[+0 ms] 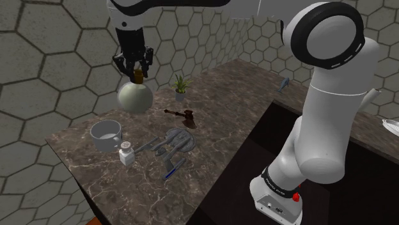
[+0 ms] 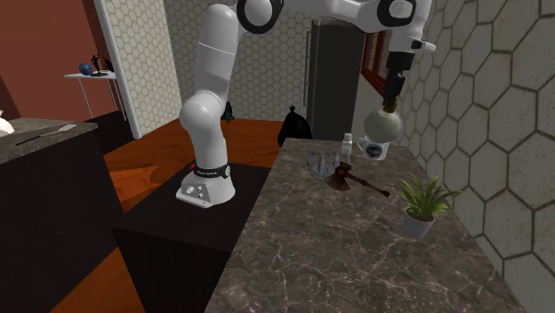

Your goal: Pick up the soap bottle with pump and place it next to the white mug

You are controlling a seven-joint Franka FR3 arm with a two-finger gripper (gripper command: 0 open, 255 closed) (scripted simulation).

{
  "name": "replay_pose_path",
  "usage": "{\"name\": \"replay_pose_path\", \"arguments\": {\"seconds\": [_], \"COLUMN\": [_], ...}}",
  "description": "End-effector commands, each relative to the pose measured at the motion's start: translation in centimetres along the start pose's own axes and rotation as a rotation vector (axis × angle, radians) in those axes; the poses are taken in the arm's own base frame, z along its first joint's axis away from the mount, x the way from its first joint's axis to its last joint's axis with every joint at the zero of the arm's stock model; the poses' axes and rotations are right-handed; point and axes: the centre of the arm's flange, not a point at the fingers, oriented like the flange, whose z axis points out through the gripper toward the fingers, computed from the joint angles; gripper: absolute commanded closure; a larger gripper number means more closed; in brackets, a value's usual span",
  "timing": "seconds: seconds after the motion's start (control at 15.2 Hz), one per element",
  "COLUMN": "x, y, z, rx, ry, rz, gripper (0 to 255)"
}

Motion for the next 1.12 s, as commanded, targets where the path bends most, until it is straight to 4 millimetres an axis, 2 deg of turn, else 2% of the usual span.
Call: {"name": "replay_pose_path", "arguments": {"seconds": [0.0,1.06], "x": [0.1,0.8], "y": [-0.1,-1.0], "z": [1.1,9.5], "rx": [0.000,0.000], "ry": [0.001,0.001], "rz": [0.000,0.000], "gripper": [255,255]}}
